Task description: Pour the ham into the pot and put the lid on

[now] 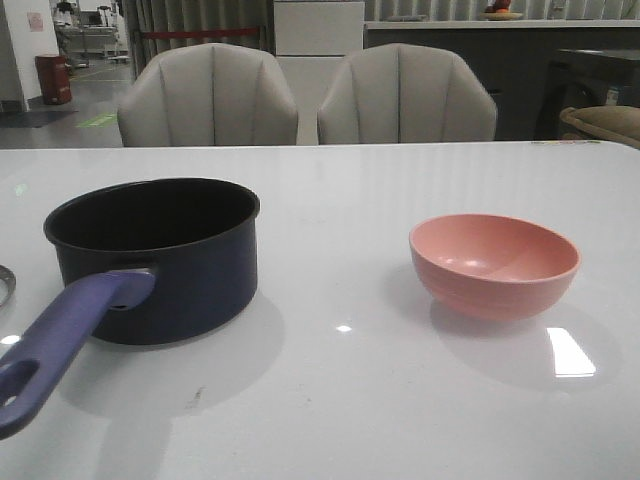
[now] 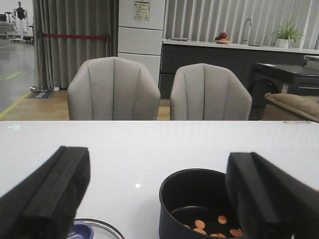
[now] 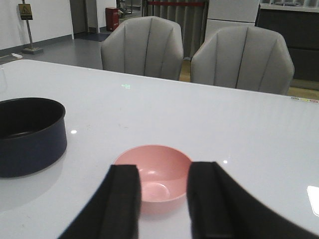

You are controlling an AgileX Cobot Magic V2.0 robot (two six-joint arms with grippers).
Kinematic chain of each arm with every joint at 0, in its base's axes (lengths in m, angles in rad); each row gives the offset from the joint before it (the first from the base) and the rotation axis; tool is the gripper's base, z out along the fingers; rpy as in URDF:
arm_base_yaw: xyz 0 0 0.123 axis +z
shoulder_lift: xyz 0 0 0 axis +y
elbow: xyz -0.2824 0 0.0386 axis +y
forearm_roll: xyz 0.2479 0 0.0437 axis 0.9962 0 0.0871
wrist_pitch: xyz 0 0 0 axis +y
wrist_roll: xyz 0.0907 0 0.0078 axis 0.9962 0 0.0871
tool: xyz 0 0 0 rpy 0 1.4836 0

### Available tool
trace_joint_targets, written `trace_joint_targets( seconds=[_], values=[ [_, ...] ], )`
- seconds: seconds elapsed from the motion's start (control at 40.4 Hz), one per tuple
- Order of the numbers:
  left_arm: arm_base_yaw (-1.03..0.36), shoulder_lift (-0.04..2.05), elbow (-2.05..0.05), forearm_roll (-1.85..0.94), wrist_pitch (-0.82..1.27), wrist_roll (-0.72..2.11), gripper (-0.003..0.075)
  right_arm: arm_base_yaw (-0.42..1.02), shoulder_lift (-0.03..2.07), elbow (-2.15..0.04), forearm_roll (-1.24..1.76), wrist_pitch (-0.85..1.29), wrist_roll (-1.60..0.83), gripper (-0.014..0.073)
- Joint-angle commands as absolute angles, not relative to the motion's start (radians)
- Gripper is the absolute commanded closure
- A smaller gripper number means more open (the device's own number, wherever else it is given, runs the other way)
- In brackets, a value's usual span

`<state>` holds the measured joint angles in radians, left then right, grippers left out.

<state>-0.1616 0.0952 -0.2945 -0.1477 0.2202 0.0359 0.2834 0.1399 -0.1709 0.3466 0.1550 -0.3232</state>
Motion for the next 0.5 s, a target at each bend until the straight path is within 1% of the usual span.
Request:
trace_joint_targets(
  seconds=[0.0, 0.025, 0.05, 0.099, 0.297, 0.471],
  values=[
    [-0.168, 0.106, -0.321, -0.16, 0.136, 0.036, 0.0115, 0.284, 0.147, -0.192, 0.357, 0.078, -0.334, 0.0414],
    [-0.168, 0.106, -0.321, -0.16, 0.136, 0.036, 0.0115, 0.284, 0.147, -0.192, 0.357, 0.078, -0.334, 0.0468],
    [-0.168, 0.106, -0.321, -0.161, 0.14, 0.036, 0.0115, 0.284, 0.147, -0.192, 0.357, 0.078, -0.334, 0.0473],
    [-0.168, 0.106, -0.321, -0.171, 0.15, 0.036, 0.0115, 0.284, 0.147, -0.192, 0.357, 0.078, -0.334, 0.044],
    [-0.168, 0.137, -0.334, -0.172, 0.21, 0.036, 0.0115, 0.284, 0.147, -0.192, 0.357, 0.078, -0.334, 0.0448],
    [-0.166, 0.283, -0.434, -0.161, 0.348, 0.036, 0.0113, 0.284, 0.147, -0.192, 0.357, 0.078, -0.334, 0.0448]
  ],
)
